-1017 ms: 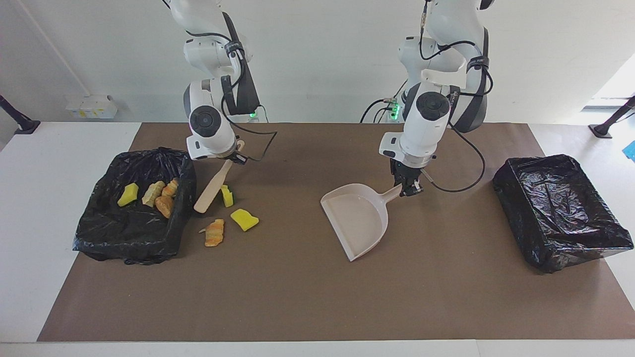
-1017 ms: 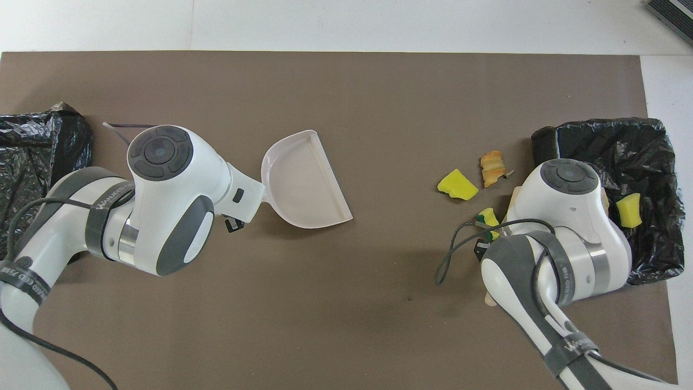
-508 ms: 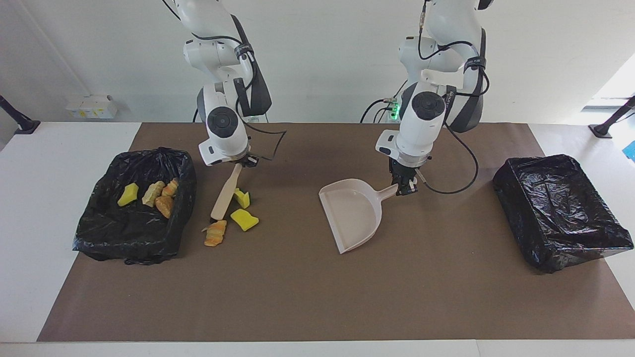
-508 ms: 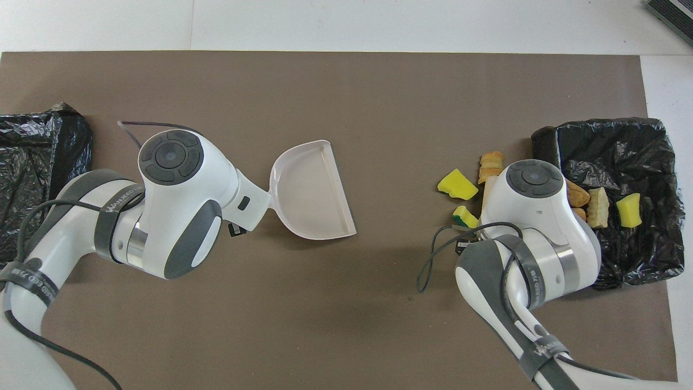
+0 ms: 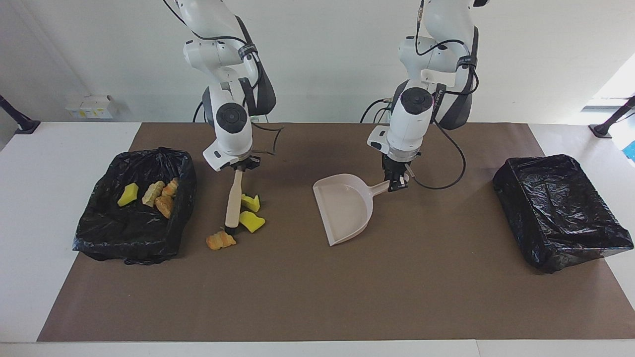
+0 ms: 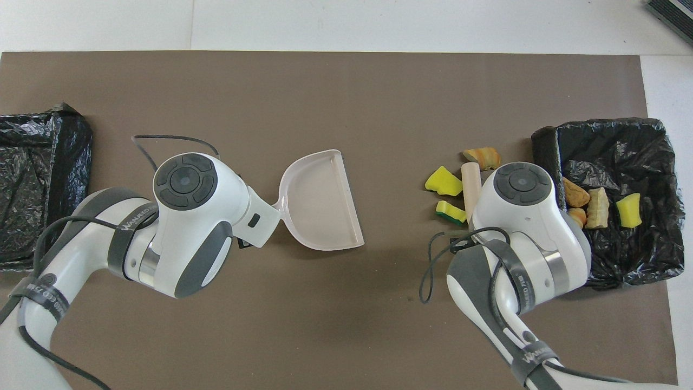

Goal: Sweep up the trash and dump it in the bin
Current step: 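Brush the sponge pieces into the dustpan with the right gripper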

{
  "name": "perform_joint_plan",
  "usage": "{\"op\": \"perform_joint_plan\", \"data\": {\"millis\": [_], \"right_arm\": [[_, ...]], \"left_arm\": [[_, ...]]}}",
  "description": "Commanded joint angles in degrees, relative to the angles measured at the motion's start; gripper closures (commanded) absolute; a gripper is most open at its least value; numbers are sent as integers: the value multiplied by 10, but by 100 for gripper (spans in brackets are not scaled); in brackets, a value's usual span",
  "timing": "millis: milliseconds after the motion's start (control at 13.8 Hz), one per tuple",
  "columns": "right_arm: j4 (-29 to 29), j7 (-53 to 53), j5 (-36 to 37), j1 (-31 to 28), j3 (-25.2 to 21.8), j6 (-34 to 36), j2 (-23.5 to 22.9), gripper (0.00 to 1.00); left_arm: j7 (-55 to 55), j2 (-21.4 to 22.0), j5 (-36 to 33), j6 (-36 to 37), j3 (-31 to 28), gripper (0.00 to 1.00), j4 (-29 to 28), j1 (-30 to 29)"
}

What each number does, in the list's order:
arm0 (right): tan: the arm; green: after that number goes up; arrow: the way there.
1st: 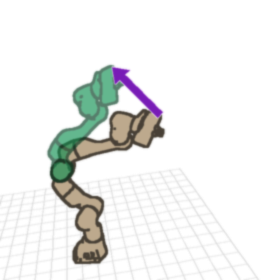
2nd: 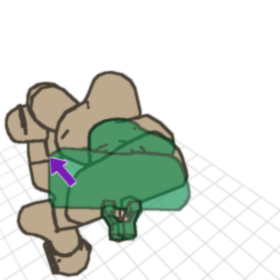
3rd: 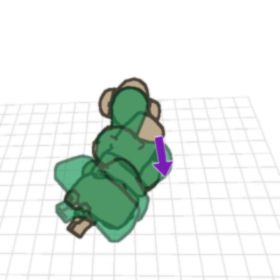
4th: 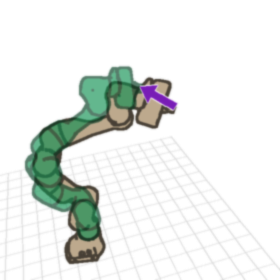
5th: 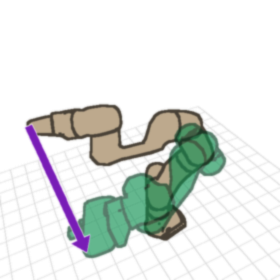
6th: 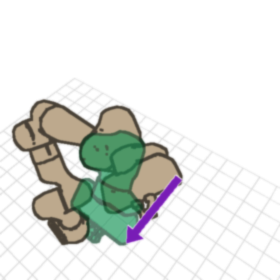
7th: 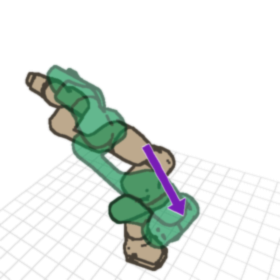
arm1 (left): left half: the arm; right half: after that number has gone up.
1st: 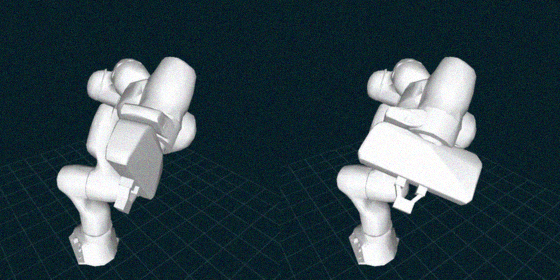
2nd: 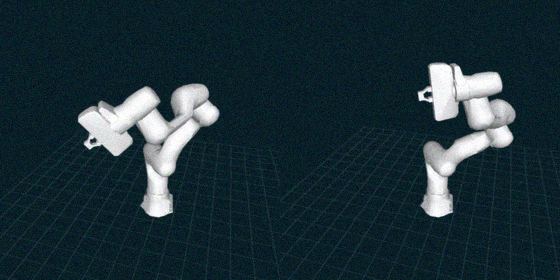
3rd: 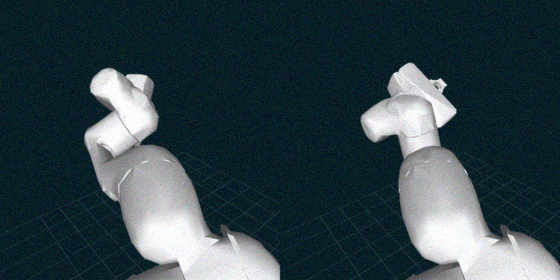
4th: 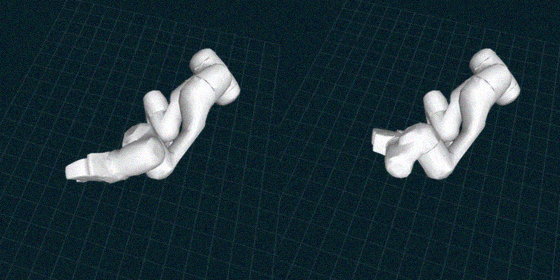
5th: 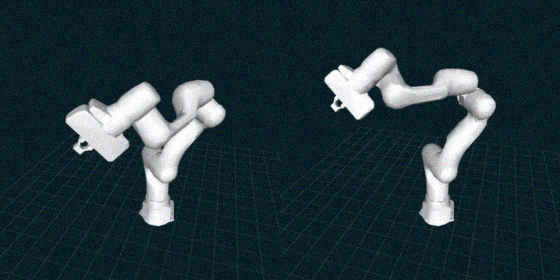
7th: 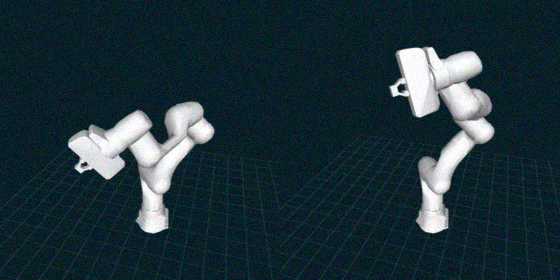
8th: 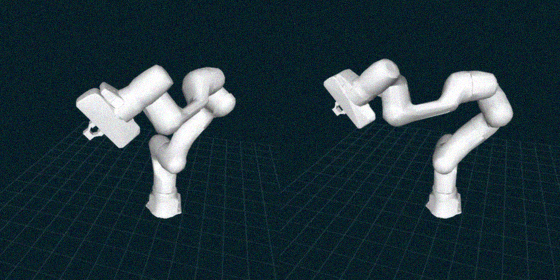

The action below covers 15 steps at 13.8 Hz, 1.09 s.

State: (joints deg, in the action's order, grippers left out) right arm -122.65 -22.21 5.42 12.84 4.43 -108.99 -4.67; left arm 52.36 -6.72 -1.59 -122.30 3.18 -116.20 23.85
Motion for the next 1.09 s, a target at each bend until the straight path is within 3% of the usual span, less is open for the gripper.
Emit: {"op": "perform_joint_plan", "data": {"millis": [0, 363, 1017], "right_arm": [[14, 12, -6, 24, 4, -11, -12, 100], [49, 4, -73, 83, 5, -32, -51, 100], [110, 5, -176, 122, 13, -60, -86, 100]], "left_arm": [[-3, 21, -3, -18, -5, 100, -25, 8], [-33, -3, -1, -51, -4, 100, -26, 25], [16, -22, -1, -111, -4, 100, -29, 30]]}}
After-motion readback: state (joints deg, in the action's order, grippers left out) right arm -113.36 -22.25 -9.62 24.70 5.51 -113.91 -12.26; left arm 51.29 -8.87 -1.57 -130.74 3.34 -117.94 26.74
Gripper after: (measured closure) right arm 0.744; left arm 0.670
